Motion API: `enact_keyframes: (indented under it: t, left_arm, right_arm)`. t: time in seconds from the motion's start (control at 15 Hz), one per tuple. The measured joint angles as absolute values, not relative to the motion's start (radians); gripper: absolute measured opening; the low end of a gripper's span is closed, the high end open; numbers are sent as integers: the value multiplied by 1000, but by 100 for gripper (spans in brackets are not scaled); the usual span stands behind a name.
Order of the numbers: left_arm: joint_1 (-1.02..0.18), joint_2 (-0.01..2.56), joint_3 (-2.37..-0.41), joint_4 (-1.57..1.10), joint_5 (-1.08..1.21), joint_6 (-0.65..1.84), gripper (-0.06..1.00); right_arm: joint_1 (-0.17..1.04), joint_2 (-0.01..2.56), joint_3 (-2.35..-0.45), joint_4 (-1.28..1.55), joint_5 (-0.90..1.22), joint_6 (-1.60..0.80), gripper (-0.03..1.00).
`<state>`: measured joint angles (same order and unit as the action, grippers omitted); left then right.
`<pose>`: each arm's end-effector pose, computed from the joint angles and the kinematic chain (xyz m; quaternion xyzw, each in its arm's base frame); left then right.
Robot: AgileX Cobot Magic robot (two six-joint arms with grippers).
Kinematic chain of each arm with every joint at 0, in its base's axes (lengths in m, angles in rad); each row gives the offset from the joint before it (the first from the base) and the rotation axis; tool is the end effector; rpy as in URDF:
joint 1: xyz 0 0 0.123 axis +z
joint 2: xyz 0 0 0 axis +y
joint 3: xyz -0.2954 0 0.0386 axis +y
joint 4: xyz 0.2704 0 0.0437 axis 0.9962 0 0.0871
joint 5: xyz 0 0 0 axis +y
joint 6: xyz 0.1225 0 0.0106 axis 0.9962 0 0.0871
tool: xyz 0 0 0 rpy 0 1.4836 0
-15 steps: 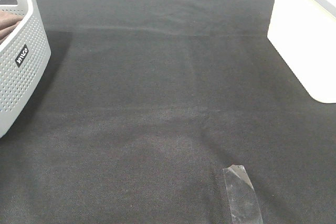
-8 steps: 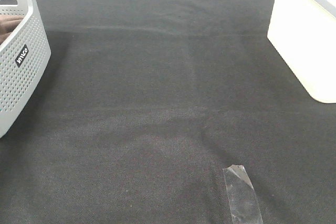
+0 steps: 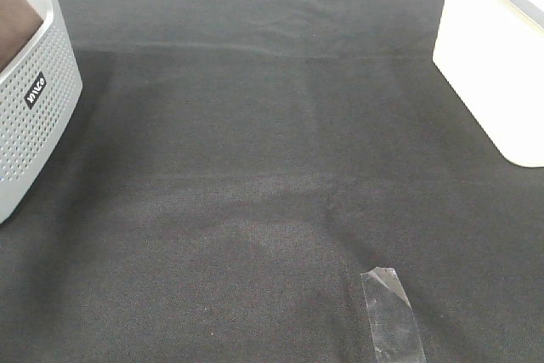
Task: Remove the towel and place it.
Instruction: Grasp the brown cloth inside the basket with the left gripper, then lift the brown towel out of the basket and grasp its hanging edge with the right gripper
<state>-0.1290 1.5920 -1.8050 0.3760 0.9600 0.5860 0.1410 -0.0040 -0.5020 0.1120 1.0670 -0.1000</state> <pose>0.3964 -0.0141 0.4487 0.3358 0.8163 0.2777 0.3791 0.0268 0.0160 0.2741 -0.1049 0.8455 0.0666 0.5193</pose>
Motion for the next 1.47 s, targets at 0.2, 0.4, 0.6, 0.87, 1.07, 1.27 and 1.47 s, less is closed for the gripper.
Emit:
enact_keyframes:
  t: [0.2, 0.4, 0.6, 0.87, 1.07, 1.27, 1.47]
  left_arm:
    - [-238, 1592, -1941, 425, 1034, 464, 0]
    - [-330, 1588, -2070, 432, 1082, 279, 0]
    - [-433, 1593, -2094, 428, 1082, 216, 0]
    - [-558, 1664, -2094, 410, 1089, 167, 0]
    - [-606, 1717, -2094, 408, 1101, 130, 0]
    - [-653, 1760, -2094, 405, 1134, 105, 0]
    - [-682, 1767, -2094, 402, 1134, 52, 0]
  right_arm:
    - [141, -4, -502, 112, 1067, -100, 76]
    - [141, -4, -502, 112, 1067, -100, 76]
    - [141, -1, -502, 113, 1067, -100, 76]
    - [141, 137, -516, 307, 888, -231, 76]
    - [141, 282, -517, 529, 649, -415, 76]
    - [141, 519, -522, 798, 551, -816, 76]
    - [141, 763, -522, 1246, 617, -1361, 76]
